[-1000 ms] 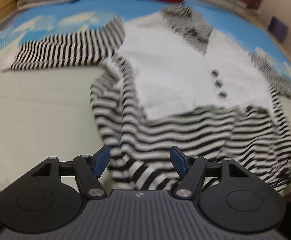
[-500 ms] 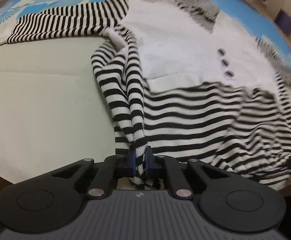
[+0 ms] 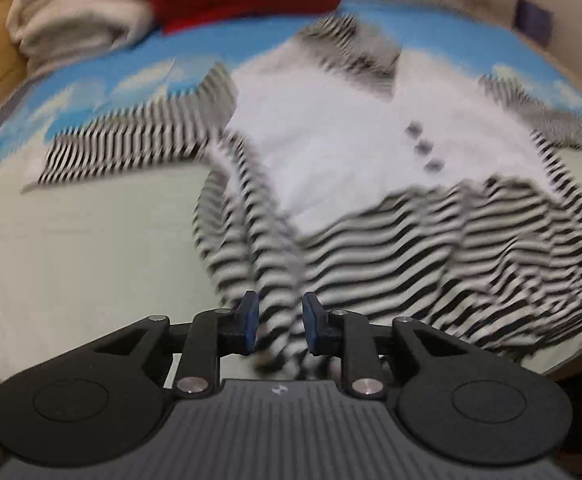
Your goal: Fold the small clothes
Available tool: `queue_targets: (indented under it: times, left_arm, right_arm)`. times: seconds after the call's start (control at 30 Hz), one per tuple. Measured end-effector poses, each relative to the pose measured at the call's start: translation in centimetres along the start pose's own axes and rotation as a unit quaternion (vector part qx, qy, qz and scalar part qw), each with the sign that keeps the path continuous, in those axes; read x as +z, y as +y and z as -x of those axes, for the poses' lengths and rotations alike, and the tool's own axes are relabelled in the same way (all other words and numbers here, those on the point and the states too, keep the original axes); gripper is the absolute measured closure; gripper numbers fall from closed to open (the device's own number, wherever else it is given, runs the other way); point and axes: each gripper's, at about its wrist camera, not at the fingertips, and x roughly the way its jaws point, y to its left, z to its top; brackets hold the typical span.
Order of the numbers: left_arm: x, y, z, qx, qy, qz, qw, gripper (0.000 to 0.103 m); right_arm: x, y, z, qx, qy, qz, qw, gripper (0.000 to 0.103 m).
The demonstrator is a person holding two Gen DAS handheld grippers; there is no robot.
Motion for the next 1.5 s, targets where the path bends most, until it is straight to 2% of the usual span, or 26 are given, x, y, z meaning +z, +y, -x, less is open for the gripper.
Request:
queue_targets:
  times: [0.03,0.1,0.13,0.2,0.23,0.3,0.43,0.6,0.67,0.73,0.9,1.03,1.13,1.23,1.33,1.4,1.47,1.5]
  left_arm:
    - [0.1,-0.3,0.0,-0.009,-0.002,-0.002,1.0000,0.076]
    - [-0.1,-0.9,-1.1,-0.020,0.024,-0.006,0.9995,0.076]
    - [-0.4,-1.1,-2.2,-0.022,0.056,-0.007,0.9982,0.076]
    - [-1.0,-1.4,-4.3,-0.014,0.118,-0.012,0.9928,0.076]
    - [-1.0,-1.4,-4.4,-0.009,0.118,-0.010,0.9930,0.076]
    - [-0.4,-1.5,-3.3,-0.010,0.091,-0.007,0.9958,0.074]
    - [1.2,-1.4,0.0,-0.022,0.006,-0.003,0.9997,0.059]
    - [3.8,-0.5,2.5,-0.024,-0.064,0.027,0.9973,0.059]
    - [5.7,-0.1,3.3,-0.026,-0.092,0.029,0.9950,0.059]
    - [8.1,0.2,4.5,-0.018,-0.129,0.009,0.9914,0.059]
    - [15.5,1.5,3.8,-0.008,-0.165,-0.021,0.9860,0.059]
    - [18.8,3.1,0.7,0.004,-0.177,-0.045,0.9831,0.057]
    - [18.4,4.7,-2.5,0.005,-0.179,-0.051,0.9824,0.058]
    - [17.6,6.7,-5.8,0.002,-0.128,-0.042,0.9908,0.059]
    - [18.4,9.4,-6.9,0.005,-0.128,0.004,0.9917,0.060]
    - [18.7,11.8,-8.1,-0.004,-0.116,0.063,0.9913,0.065]
    - [18.8,13.6,-9.2,-0.006,-0.098,0.096,0.9905,0.087]
    - [18.7,14.5,-9.8,-0.007,-0.089,0.107,0.9903,0.093]
  right_arm:
    - [0.0,0.2,0.2,0.007,-0.006,0.003,1.000,0.068]
    - [0.2,0.7,-0.3,0.024,0.007,0.012,1.000,0.063]
    - [0.1,1.0,-0.8,0.027,0.023,0.019,0.999,0.056]
    - [-0.4,1.5,-2.8,0.014,0.077,0.043,0.996,0.049]
    - [-0.6,1.7,-3.4,0.000,0.096,0.052,0.994,0.049]
    - [-0.2,1.8,-3.5,-0.013,0.090,0.047,0.995,0.049]
    - [1.5,2.2,-0.9,-0.014,-0.005,0.035,0.999,0.048]
    - [2.4,3.1,0.7,0.000,-0.074,0.031,0.997,0.048]
    - [2.4,3.7,1.1,-0.004,-0.091,0.042,0.995,0.048]
    - [2.3,4.1,1.4,-0.001,-0.101,0.045,0.994,0.048]
    - [2.6,4.9,2.2,0.004,-0.118,0.044,0.992,0.048]
    - [2.8,5.6,2.6,0.000,-0.125,0.036,0.991,0.048]
    - [3.2,6.2,3.4,0.001,-0.137,0.037,0.990,0.048]
    - [4.1,7.1,4.4,0.015,-0.142,0.050,0.988,0.049]
    - [6.4,8.6,5.7,0.040,-0.143,0.068,0.987,0.049]
    - [8.9,10.0,6.5,0.061,-0.156,0.074,0.983,0.049]
    - [11.5,11.6,6.9,0.081,-0.175,0.077,0.978,0.054]
    - [13.0,12.5,7.0,0.097,-0.188,0.074,0.975,0.062]
